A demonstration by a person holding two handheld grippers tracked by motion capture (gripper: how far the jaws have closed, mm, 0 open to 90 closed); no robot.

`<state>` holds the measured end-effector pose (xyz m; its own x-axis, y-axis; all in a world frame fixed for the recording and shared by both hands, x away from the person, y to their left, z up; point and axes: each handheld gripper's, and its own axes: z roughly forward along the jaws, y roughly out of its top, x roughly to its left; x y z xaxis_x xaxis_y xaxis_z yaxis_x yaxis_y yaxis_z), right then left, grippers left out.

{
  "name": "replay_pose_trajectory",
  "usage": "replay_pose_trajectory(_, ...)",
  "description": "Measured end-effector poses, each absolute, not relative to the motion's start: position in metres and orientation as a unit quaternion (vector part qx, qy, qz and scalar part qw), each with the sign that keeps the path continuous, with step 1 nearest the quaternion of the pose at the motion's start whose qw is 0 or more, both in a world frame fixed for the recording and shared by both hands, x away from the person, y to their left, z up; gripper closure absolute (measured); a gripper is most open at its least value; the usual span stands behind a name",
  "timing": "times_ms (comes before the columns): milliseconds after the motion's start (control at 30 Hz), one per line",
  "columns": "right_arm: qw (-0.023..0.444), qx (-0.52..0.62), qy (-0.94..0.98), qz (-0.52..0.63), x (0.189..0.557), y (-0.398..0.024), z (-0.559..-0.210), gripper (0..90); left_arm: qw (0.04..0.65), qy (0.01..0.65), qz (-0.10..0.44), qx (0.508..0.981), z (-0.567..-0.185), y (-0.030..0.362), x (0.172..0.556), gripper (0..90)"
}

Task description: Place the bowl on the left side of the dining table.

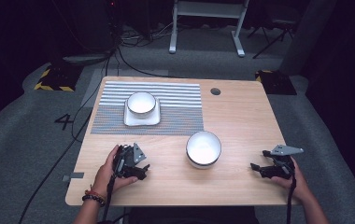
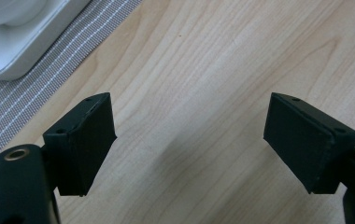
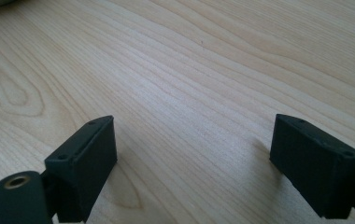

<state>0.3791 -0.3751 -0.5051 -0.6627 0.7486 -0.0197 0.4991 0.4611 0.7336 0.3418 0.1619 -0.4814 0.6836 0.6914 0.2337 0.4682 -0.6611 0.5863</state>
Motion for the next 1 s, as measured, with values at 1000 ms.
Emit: replay_pose_trajectory(1000, 0.173, 0.373, 0.837, 0.362, 0.379, -0.375, -0.505, 14.8, 0.322, 0.400, 0.188, 0.837, -0.504, 0.192, 0.315, 16.2)
